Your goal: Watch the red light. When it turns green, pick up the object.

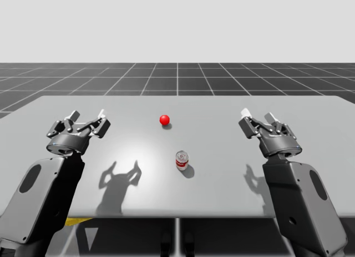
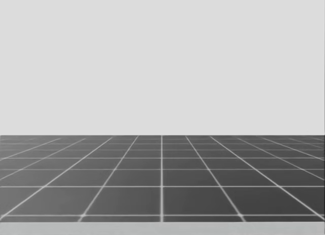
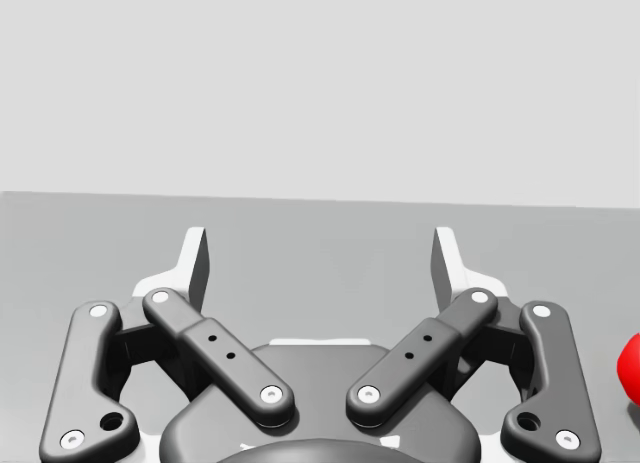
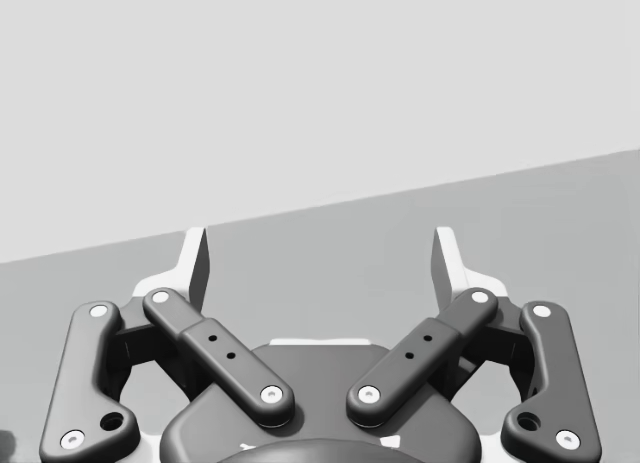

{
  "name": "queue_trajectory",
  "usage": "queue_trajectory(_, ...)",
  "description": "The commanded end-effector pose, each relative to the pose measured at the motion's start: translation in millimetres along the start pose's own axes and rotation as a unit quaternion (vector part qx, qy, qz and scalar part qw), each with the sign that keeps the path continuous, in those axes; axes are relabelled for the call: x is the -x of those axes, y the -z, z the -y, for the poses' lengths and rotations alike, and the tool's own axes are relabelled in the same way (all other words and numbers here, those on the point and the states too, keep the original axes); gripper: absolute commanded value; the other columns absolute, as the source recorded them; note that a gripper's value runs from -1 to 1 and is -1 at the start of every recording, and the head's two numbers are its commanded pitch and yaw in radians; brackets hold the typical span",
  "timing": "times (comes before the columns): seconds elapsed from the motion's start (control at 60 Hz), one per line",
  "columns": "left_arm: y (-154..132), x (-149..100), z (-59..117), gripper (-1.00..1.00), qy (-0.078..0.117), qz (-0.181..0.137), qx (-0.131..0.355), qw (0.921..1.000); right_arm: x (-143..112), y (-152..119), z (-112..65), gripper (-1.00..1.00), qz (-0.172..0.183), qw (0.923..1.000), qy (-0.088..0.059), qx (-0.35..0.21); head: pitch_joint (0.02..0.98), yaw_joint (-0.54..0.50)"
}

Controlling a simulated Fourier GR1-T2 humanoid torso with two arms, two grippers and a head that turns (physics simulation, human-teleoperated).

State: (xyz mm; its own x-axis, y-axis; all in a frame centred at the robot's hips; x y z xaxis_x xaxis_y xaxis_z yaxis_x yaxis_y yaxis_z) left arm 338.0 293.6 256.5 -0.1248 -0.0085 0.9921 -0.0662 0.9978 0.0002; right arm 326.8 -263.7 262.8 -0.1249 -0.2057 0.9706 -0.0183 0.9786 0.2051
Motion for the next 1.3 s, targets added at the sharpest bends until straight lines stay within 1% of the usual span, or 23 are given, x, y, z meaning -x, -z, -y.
queue_trajectory(0.017, 4.2, 6.0, -3.7, -1.0, 0.001, -0.008, 0.0, 1.0, 3.0, 0.7, 6.3, -1.0, -0.014, 0.9995, 0.019, 0.021, 0.052, 0.0)
queue_trajectory(0.033, 4.2, 6.0, -3.6, -1.0, 0.001, -0.008, 0.0, 1.0, 2.8, 0.1, 5.4, -1.0, -0.009, 0.9995, 0.022, 0.023, 0.053, 0.0)
queue_trajectory(0.05, 4.2, 5.9, -3.5, -1.0, 0.001, -0.008, 0.001, 1.0, 1.4, 0.1, 6.1, -1.0, -0.012, 0.9994, 0.031, 0.008, 0.056, 0.0)
queue_trajectory(0.1, 4.0, 5.8, -3.4, -1.0, 0.001, -0.008, 0.001, 1.0, 0.9, 0.3, 6.6, -1.0, -0.01, 0.9994, 0.034, 0.005, 0.059, 0.0)
queue_trajectory(0.233, 3.9, 5.8, -3.1, -1.0, 0.002, -0.009, 0.002, 1.0, 1.3, 1.8, 6.5, -1.0, -0.013, 0.9995, 0.027, -0.001, 0.102, 0.0)
queue_trajectory(0.25, 4.0, 6.0, -2.9, -1.0, 0.003, -0.01, 0.003, 0.9999, 1.5, 1.8, 6.2, -1.0, -0.013, 0.9995, 0.027, 0.0, 0.126, 0.0)
queue_trajectory(0.317, 4.0, 6.4, -2.6, -1.0, 0.004, -0.012, 0.004, 0.9999, 2.8, 2.6, 6.1, -1.0, -0.017, 0.9996, 0.023, 0.003, 0.168, 0.0)
queue_trajectory(0.35, 4.1, 6.7, -2.4, -1.0, 0.005, -0.013, 0.005, 0.9999, 3.3, 3.0, 5.7, -1.0, -0.019, 0.9997, 0.015, 0.007, 0.199, 0.01)
queue_trajectory(0.4, 4.3, 7.0, -2.2, -1.0, 0.006, -0.014, 0.006, 0.9999, 3.9, 3.3, 5.7, -1.0, -0.018, 0.9997, 0.012, 0.006, 0.238, 0.01)
queue_trajectory(0.45, 4.3, 7.3, -2.0, -1.0, 0.008, -0.015, 0.007, 0.9998, 4.3, 3.9, 6.2, -1.0, -0.019, 0.9997, 0.013, 0.006, 0.268, 0.01)
queue_trajectory(0.517, 4.5, 7.9, -1.6, -1.0, 0.01, -0.016, 0.007, 0.9998, 4.6, 4.5, 6.2, -1.0, -0.019, 0.9998, 0.01, 0.005, 0.335, 0.01)
queue_trajectory(0.583, 4.9, 8.3, -1.5, -1.0, 0.012, -0.017, 0.008, 0.9997, 4.9, 4.9, 6.2, -1.0, -0.019, 0.9998, 0.009, 0.005, 0.381, 0.01)
queue_trajectory(0.6, 5.0, 8.6, -1.2, -1.0, 0.014, -0.018, 0.009, 0.9997, 4.9, 5.0, 6.2, -1.0, -0.019, 0.9998, 0.008, 0.005, 0.408, 0.01)
queue_trajectory(0.717, 5.5, 9.0, -1.1, -1.0, 0.016, -0.018, 0.01, 0.9997, 4.7, 5.0, 6.0, -1.0, -0.019, 0.9998, 0.008, 0.004, 0.471, 0.01)
queue_trajectory(0.733, 5.5, 9.1, -0.7, -1.0, 0.016, -0.019, 0.011, 0.9996, 4.7, 5.1, 5.9, -1.0, -0.019, 0.9998, 0.007, 0.003, 0.492, 0.01)
queue_trajectory(0.867, 5.8, 9.5, 0.5, -1.0, 0.019, -0.019, 0.015, 0.9995, 4.6, 5.0, 5.7, -1.0, -0.02, 0.9998, 0.006, 0.003, 0.561, 0.04)
queue_trajectory(1.1, 6.4, 9.6, 0.9, -1.0, 0.02, -0.018, 0.019, 0.9995, 5.1, 4.7, 5.2, -1.0, -0.02, 0.9998, 0.002, 0.002, 0.623, 0.08)
queue_trajectory(1.3, 6.6, 10.0, 2.4, -1.0, 0.021, -0.017, 0.024, 0.9993, 5.5, 5.0, 4.7, -1.0, -0.02, 0.9998, 0.0, 0.002, 0.625, 0.09)
